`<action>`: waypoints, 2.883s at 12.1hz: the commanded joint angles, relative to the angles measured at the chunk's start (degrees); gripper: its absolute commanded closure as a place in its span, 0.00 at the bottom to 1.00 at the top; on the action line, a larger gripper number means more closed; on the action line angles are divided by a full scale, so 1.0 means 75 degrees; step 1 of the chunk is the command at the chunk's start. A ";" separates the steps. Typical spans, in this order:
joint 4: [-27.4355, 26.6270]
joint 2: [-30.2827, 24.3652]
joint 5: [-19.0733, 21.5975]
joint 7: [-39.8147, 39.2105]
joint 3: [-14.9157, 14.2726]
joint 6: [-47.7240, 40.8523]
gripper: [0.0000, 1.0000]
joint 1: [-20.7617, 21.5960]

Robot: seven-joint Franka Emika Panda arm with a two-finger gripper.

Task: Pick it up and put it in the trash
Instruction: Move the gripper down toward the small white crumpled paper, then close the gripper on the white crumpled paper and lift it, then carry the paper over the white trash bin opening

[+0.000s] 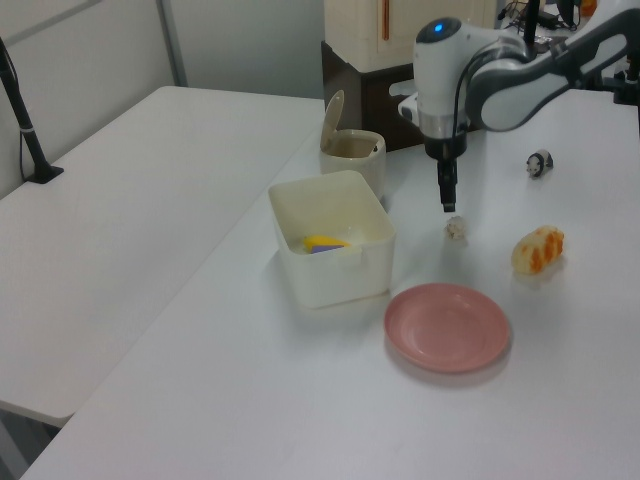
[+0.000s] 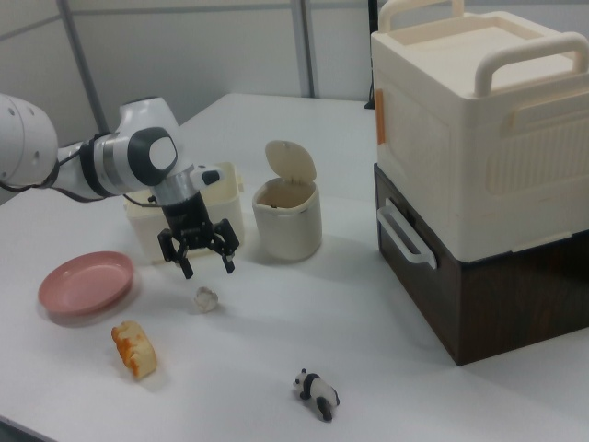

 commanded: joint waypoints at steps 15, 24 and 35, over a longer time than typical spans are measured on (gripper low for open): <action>-0.0161 0.0379 -0.0811 -0.0153 0.0232 -0.0435 0.84 0.0132; 0.2917 0.0238 0.1120 -0.1350 0.0384 -0.1817 0.84 -0.0665; 0.5393 0.2300 0.0702 0.0829 -0.0014 -0.0998 0.84 -0.0268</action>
